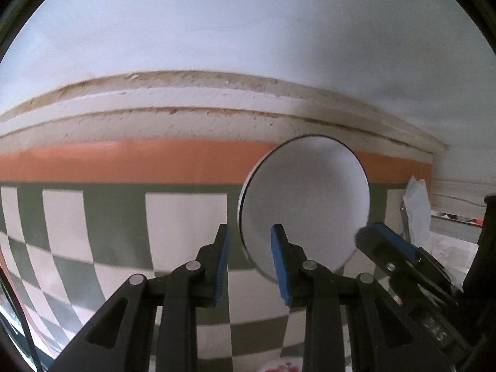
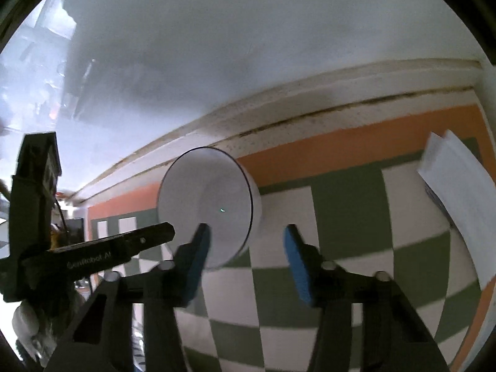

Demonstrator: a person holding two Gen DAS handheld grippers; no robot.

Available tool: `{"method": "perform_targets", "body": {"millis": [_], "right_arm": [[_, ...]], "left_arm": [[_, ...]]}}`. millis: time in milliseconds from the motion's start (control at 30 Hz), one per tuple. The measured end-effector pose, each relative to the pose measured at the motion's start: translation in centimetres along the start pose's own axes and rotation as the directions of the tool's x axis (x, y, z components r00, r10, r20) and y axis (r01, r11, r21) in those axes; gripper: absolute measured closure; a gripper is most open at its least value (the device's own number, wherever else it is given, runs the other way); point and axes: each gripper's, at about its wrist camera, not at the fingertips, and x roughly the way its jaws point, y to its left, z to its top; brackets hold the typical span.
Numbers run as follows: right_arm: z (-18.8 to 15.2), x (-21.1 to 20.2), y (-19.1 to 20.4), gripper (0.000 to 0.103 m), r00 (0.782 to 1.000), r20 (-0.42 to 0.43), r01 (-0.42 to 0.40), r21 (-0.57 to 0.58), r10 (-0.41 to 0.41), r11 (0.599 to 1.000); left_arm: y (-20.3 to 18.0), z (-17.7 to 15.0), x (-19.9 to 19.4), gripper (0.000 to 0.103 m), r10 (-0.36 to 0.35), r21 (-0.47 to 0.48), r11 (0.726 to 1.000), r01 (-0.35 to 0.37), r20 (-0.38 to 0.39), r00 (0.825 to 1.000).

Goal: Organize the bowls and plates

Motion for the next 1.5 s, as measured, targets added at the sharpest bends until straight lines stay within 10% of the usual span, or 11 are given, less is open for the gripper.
{"method": "perform_targets", "body": {"millis": [167,667,1500], "right_arm": [[1.1,2.9,-0.3,0.091,0.998,-0.051,0.031,0.018,-0.030,0.999],[-1.6,0.7,-0.2,0.092,0.999,-0.015,0.043,0.006,-0.043,0.999],[-20.7,-14.6,-1.9,0.091,0.989,0.132,0.059,0.077,-0.069,0.995]], "left_arm": [[-0.6,0.6,0.4,0.085,0.040,0.058,0.997,-0.042,0.026,0.999],[-0.4,-2.1,-1.6,0.085,0.015,0.122,0.992,-0.023,0.065,0.998],[-6.4,-19.8,-8.7,0.085,-0.055,0.371,0.928,0.016,0.093,0.994]]}}
